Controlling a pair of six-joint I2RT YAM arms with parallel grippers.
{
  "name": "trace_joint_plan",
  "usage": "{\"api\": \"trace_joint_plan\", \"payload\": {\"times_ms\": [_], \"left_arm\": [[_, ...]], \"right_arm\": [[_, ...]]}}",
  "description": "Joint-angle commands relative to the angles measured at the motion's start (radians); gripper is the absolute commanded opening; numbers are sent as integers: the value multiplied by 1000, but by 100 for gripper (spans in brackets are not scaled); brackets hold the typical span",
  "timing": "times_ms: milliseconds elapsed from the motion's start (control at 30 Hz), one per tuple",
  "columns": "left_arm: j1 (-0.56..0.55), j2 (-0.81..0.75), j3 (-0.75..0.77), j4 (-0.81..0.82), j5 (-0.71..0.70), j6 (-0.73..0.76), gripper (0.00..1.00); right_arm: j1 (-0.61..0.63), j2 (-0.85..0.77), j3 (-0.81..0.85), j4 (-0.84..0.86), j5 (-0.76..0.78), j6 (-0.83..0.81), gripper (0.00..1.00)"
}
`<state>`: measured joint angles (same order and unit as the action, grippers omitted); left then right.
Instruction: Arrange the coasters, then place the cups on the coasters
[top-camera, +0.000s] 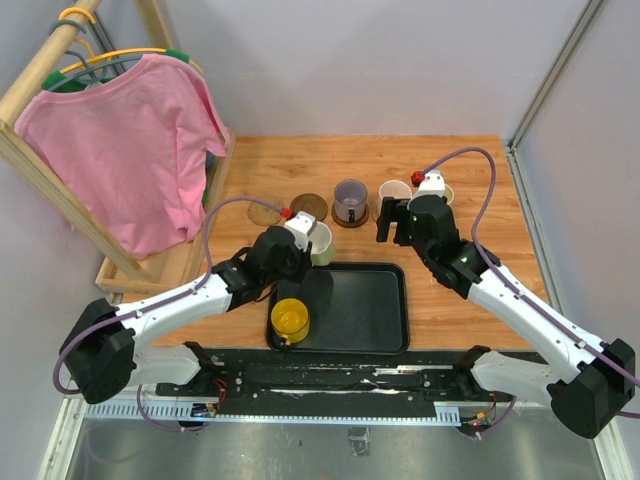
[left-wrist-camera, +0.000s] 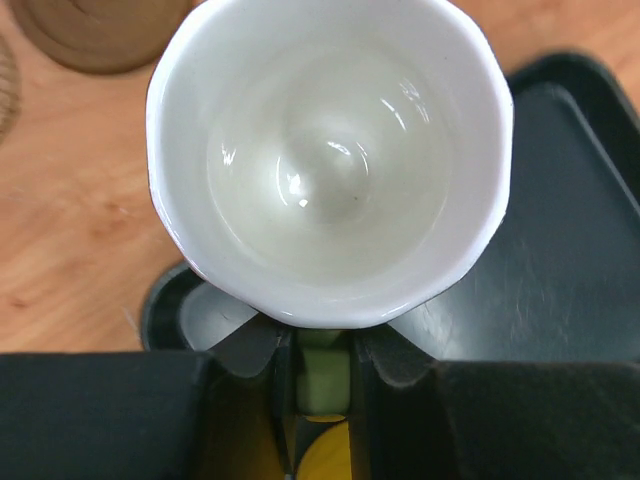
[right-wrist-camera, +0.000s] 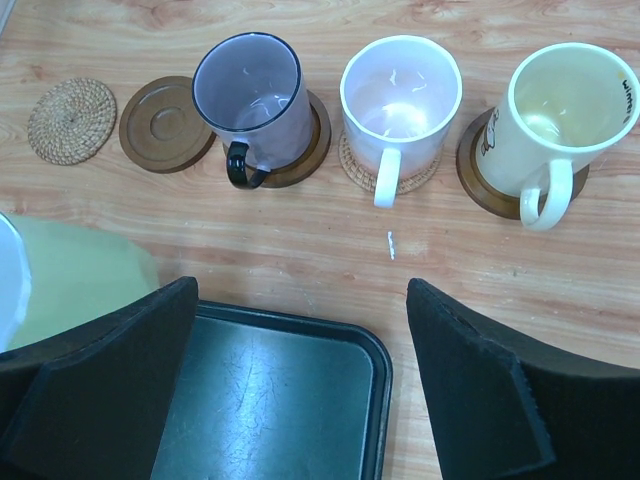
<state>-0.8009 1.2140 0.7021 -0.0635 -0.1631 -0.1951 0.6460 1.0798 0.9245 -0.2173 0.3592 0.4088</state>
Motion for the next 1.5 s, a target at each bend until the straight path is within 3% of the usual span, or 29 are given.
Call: {"api": "trace_joint_plan", "payload": {"times_ms": [0,267,833,1067,1467], "left_arm": [[-8,11,132,106,-194,-37,1],[10,239,379,-15,-395,-20,1],[241,514,650,-160,-157,-51,1],[252,612,746,-208,-118,-48,1],[257,659,745,-205,-98,-72,1]], "right_arm": [[7,-18,-13,15,-6,-33,87],[7,-26,9,-19,11,-85,87],[5,27,45,-59,-28,-110,87],[4,70,67,-70,-41,-119,87],[3,94,73,-79,-52,-126,87]]}}
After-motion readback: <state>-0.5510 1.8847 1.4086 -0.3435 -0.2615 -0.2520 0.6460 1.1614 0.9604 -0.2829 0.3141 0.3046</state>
